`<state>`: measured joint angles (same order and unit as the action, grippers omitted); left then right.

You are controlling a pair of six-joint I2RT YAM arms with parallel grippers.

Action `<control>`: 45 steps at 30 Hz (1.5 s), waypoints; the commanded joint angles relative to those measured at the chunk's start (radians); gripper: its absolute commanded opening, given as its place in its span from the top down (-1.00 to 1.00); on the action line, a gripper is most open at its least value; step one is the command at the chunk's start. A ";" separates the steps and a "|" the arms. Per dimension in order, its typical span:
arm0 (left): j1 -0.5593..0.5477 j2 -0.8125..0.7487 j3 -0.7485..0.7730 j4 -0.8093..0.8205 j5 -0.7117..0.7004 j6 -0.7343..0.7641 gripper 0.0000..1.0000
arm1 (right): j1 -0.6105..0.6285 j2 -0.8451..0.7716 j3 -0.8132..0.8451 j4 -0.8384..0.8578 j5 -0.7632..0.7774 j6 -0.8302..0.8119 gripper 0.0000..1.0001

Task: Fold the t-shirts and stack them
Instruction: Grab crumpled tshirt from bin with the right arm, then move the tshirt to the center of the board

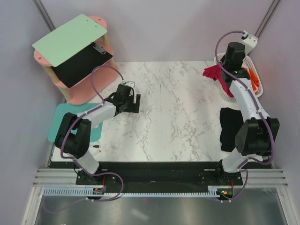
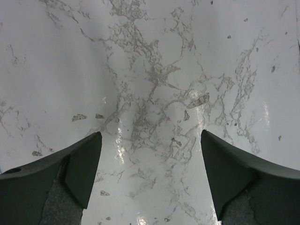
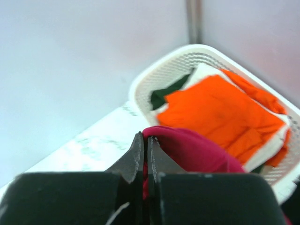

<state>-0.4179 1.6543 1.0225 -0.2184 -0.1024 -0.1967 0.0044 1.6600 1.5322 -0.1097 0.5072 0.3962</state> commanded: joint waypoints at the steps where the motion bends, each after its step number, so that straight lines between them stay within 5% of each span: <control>1: -0.007 -0.008 0.039 0.004 -0.008 -0.021 -0.85 | 0.087 -0.048 0.072 0.016 0.040 -0.060 1.00; 14: -0.009 -0.034 0.030 -0.006 -0.065 -0.047 -0.85 | 0.336 -0.010 0.083 -0.045 -0.321 -0.082 1.00; 21: -0.009 -0.024 0.028 -0.013 -0.086 -0.066 -0.85 | 0.462 0.061 -0.098 -0.050 -0.444 -0.057 0.97; 24: -0.009 -0.014 0.025 -0.013 -0.069 -0.067 -0.85 | 0.499 0.083 -0.190 -0.048 -0.458 -0.037 0.83; 28: -0.010 0.004 0.025 0.004 -0.024 -0.076 -0.86 | 0.508 0.090 -0.265 -0.038 -0.379 -0.002 0.10; 31: -0.022 0.004 0.030 0.013 -0.011 -0.079 -0.86 | 0.509 0.095 -0.262 -0.050 -0.308 -0.022 0.01; 33: -0.028 -0.004 0.028 0.017 -0.016 -0.075 -0.87 | 0.508 0.099 -0.235 -0.080 -0.241 -0.051 -0.31; 45: -0.137 -0.111 0.016 0.071 0.095 -0.043 -0.85 | 0.499 0.106 -0.216 -0.130 -0.072 -0.074 -0.39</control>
<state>-0.4904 1.5875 1.0218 -0.2035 -0.0601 -0.2420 0.5125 1.7721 1.2850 -0.2249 0.3428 0.3286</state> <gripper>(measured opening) 0.928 0.695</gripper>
